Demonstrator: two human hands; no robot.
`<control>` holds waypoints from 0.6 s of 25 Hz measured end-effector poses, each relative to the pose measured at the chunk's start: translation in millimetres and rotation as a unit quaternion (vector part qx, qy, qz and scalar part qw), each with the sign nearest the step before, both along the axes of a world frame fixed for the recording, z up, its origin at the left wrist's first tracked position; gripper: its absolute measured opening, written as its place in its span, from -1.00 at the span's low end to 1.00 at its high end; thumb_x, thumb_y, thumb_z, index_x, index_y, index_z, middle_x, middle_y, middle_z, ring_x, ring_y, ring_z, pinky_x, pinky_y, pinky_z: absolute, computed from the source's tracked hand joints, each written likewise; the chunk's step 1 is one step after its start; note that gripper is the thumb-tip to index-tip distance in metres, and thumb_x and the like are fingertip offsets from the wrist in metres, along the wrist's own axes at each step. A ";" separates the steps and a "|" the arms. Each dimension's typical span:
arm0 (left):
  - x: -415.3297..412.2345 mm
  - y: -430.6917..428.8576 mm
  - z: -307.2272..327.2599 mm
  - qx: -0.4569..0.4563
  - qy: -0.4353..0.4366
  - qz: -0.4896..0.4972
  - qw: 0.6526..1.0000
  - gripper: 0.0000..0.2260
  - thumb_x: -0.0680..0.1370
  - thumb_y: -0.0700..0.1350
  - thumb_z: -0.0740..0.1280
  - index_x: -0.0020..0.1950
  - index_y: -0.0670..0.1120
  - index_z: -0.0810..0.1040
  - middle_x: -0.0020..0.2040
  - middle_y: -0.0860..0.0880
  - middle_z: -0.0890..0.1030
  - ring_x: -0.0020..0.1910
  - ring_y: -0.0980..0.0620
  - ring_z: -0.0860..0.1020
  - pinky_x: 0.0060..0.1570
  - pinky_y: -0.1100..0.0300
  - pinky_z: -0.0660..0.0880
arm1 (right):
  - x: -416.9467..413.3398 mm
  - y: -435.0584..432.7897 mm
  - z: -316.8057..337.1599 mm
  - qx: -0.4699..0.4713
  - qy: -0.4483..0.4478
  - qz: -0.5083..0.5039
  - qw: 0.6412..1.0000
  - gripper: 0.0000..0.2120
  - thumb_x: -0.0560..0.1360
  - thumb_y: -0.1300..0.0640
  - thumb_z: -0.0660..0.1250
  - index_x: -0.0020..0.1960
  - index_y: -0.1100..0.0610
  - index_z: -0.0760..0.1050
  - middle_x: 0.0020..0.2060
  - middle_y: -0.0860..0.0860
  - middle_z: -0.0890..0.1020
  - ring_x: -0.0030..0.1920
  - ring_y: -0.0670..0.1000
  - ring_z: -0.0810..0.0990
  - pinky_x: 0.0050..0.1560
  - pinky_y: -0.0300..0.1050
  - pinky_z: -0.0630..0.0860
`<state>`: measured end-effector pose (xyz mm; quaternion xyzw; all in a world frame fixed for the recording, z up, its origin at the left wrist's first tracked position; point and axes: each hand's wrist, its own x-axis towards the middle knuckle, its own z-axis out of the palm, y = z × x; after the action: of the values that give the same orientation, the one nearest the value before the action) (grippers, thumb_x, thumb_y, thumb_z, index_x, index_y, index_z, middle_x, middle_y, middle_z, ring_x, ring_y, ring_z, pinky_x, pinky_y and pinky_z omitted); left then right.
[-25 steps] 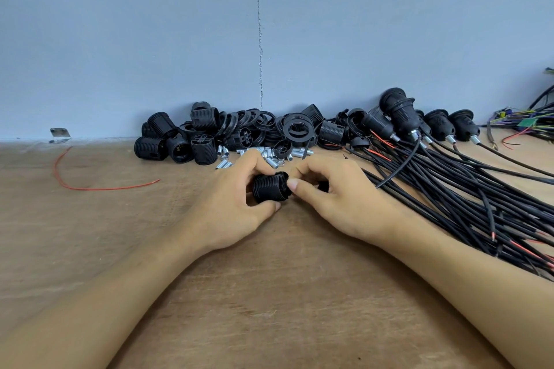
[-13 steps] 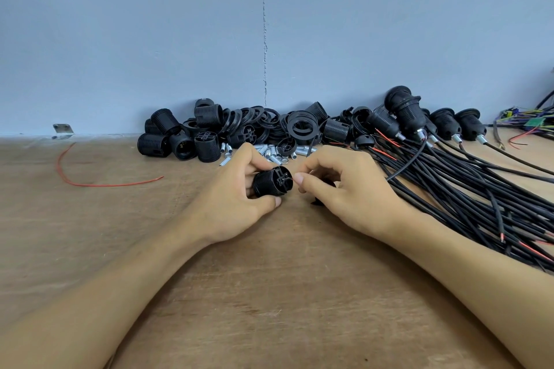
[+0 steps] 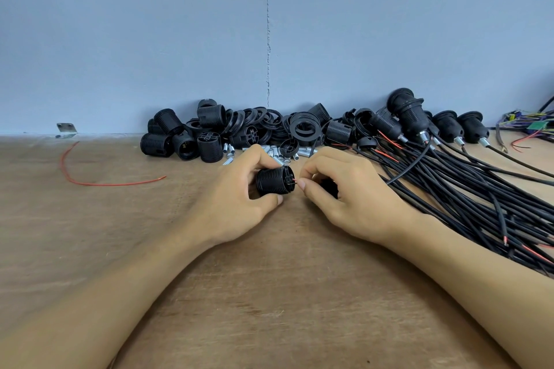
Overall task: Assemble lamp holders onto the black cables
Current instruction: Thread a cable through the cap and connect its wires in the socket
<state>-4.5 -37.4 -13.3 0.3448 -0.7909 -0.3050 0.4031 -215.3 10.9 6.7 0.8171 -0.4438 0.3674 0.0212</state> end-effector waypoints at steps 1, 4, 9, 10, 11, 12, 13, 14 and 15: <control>-0.1 0.5 0.3 -0.007 -0.001 0.003 1.000 -0.67 0.39 -0.14 0.48 0.01 0.19 0.47 0.01 0.14 0.69 0.06 0.11 0.68 0.18 -0.09 0.59 | 0.0 0.0 0.0 0.000 -0.002 -0.003 1.000 -0.93 0.56 0.17 0.39 -0.10 0.07 0.55 -0.16 -0.12 0.55 -0.17 -0.12 0.50 -0.07 -0.17 0.47; -0.5 1.6 0.9 -0.018 0.000 0.015 1.000 -0.67 0.38 -0.13 0.48 0.00 0.21 0.47 0.00 0.11 0.70 0.05 0.07 0.68 0.16 -0.11 0.60 | 1.0 -0.2 0.1 0.004 -0.004 -0.008 1.000 -0.92 0.55 0.18 0.39 -0.11 0.06 0.55 -0.17 -0.13 0.54 -0.18 -0.13 0.49 -0.08 -0.22 0.44; -1.1 1.7 1.4 -0.038 -0.004 0.022 0.999 -0.69 0.37 -0.11 0.47 0.01 0.17 0.49 -0.02 0.09 0.68 0.05 0.05 0.66 0.13 -0.03 0.61 | 1.5 0.0 0.8 0.011 -0.010 -0.013 1.000 -0.91 0.54 0.19 0.39 -0.14 0.07 0.54 -0.19 -0.12 0.54 -0.19 -0.12 0.49 -0.09 -0.22 0.44; -1.1 1.7 1.4 -0.041 -0.006 0.021 0.999 -0.70 0.37 -0.11 0.47 0.02 0.16 0.49 -0.02 0.09 0.68 0.05 0.06 0.66 0.13 -0.01 0.61 | 1.4 0.2 1.1 0.013 -0.012 -0.013 1.000 -0.90 0.54 0.20 0.39 -0.14 0.07 0.54 -0.20 -0.12 0.54 -0.20 -0.12 0.49 -0.09 -0.24 0.43; -1.3 1.6 1.4 -0.042 -0.008 0.021 0.999 -0.70 0.38 -0.11 0.46 0.02 0.15 0.50 -0.01 0.09 0.68 0.06 0.06 0.65 0.14 0.01 0.60 | 1.5 0.3 1.2 0.014 -0.013 -0.014 1.000 -0.90 0.54 0.20 0.40 -0.14 0.06 0.54 -0.20 -0.12 0.54 -0.20 -0.13 0.49 -0.10 -0.25 0.43; -1.3 1.3 1.2 -0.043 -0.011 0.020 0.999 -0.71 0.38 -0.11 0.46 0.02 0.14 0.50 0.00 0.09 0.68 0.06 0.06 0.65 0.15 0.02 0.60 | 1.6 0.4 1.2 0.014 -0.013 -0.015 1.000 -0.90 0.53 0.21 0.40 -0.14 0.06 0.55 -0.20 -0.11 0.55 -0.19 -0.12 0.49 -0.10 -0.27 0.42; -1.4 1.0 1.2 -0.044 -0.011 0.019 0.999 -0.71 0.38 -0.11 0.46 0.03 0.13 0.51 0.01 0.09 0.68 0.07 0.06 0.65 0.16 0.03 0.60 | 1.7 0.5 1.3 0.016 -0.014 -0.017 1.000 -0.90 0.53 0.21 0.40 -0.14 0.07 0.55 -0.20 -0.11 0.56 -0.19 -0.12 0.50 -0.10 -0.29 0.41; -1.3 0.7 1.0 -0.044 -0.010 0.017 0.999 -0.72 0.38 -0.12 0.46 0.03 0.12 0.52 0.01 0.09 0.68 0.07 0.06 0.64 0.16 0.02 0.59 | 1.8 0.6 1.4 0.017 -0.015 -0.018 1.000 -0.90 0.53 0.21 0.40 -0.14 0.07 0.55 -0.20 -0.11 0.56 -0.19 -0.12 0.50 -0.11 -0.31 0.40; -1.2 0.5 0.9 -0.045 -0.010 0.016 0.999 -0.72 0.39 -0.13 0.46 0.03 0.10 0.53 0.02 0.08 0.68 0.08 0.05 0.64 0.17 0.01 0.59 | 1.9 0.7 1.4 0.018 -0.015 -0.019 1.000 -0.91 0.52 0.21 0.41 -0.14 0.08 0.55 -0.21 -0.12 0.56 -0.19 -0.13 0.50 -0.11 -0.33 0.39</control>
<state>-5.7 -36.9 -12.5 0.3416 -0.8022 -0.2594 0.4153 -213.4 11.6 8.1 0.8033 -0.4659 0.3710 0.0066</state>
